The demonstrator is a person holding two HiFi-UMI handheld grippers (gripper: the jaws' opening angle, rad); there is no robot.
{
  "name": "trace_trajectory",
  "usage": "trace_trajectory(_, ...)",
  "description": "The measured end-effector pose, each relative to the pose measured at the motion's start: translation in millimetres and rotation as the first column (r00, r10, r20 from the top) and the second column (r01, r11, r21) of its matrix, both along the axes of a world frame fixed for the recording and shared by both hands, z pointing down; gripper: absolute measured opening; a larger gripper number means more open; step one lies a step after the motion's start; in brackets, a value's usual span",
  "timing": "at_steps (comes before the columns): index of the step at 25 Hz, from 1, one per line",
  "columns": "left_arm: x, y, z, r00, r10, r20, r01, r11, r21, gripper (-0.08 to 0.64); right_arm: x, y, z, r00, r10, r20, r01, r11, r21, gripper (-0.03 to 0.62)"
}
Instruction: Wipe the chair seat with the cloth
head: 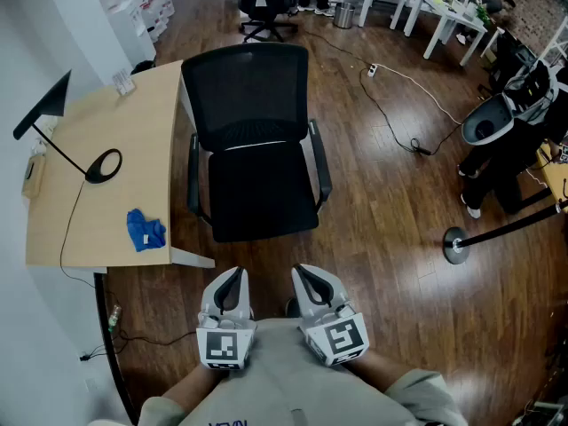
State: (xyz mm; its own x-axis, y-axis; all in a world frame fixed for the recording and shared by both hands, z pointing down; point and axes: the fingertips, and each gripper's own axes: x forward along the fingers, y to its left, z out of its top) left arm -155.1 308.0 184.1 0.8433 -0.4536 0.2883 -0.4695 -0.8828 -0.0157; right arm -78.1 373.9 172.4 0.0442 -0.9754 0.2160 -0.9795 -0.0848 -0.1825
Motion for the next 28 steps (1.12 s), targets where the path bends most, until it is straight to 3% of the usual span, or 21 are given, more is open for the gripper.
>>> trace_trajectory(6,18,11,2,1.000,0.000,0.011,0.000,1.000,0.031,0.005,18,5,2,1.000,-0.022,-0.001,0.022,0.999,0.035,0.000)
trace_trajectory(15,10,9,16,0.998,-0.064,0.009,0.064,0.998,0.013,0.005,19,1,11,0.998,-0.067,0.011,0.067,0.997,0.029,0.000)
trace_trajectory(18,13,-3,18,0.998,-0.051,0.026,0.051,0.999,-0.011,0.005,17,-10,15,0.997,-0.083,0.008,0.082,0.996,0.018,0.000)
trace_trajectory(24,10,-46,27,0.999,-0.040,-0.020,0.039,0.998,-0.040,0.005,11,-51,18,0.997,-0.076,-0.018,0.076,0.997,0.000,0.000)
trace_trajectory(28,2,-93,29,0.995,-0.086,-0.042,0.083,0.995,-0.061,0.005,1,-95,22,0.990,-0.126,-0.055,0.125,0.992,-0.030,0.000)
